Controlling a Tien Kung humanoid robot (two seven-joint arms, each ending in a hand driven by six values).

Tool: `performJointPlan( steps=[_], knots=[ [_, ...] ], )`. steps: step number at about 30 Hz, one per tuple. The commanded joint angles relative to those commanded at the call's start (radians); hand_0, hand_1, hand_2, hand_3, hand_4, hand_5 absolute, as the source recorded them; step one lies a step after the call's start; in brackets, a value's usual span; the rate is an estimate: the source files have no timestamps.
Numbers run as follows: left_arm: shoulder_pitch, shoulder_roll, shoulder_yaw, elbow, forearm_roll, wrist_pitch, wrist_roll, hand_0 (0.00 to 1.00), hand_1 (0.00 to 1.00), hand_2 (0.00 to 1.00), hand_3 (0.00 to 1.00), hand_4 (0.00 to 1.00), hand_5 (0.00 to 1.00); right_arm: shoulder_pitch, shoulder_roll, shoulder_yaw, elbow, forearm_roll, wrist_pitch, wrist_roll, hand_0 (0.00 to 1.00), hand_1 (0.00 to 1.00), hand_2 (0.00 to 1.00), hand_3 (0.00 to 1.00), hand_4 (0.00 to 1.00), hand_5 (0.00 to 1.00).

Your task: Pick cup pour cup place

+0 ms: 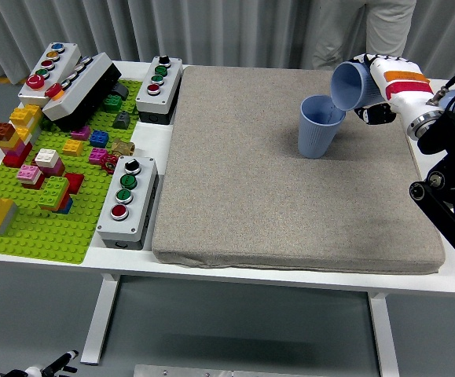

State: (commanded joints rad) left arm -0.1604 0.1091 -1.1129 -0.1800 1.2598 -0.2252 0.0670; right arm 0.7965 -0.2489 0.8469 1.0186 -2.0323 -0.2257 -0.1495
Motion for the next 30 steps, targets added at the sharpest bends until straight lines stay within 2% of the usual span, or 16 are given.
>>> performJointPlan(
  steps=[14, 30],
  knots=[
    [0.000, 0.001, 0.003, 0.000, -0.002, 0.000, -0.001, 0.820, 0.841, 0.875, 0.806, 0.641, 0.998, 0.022, -0.002, -0.034, -0.019, 0.017, 0.002, 0.020, 0.733, 0.619, 0.532, 0.554, 0.595, 0.002],
    [-0.004, 0.002, 0.005, 0.000, -0.004, 0.000, -0.002, 0.820, 0.842, 0.875, 0.806, 0.642, 0.998, 0.041, -0.012, -0.065, -0.011, -0.022, -0.027, -0.011, 0.736, 0.619, 0.532, 0.550, 0.592, 0.002]
  ],
)
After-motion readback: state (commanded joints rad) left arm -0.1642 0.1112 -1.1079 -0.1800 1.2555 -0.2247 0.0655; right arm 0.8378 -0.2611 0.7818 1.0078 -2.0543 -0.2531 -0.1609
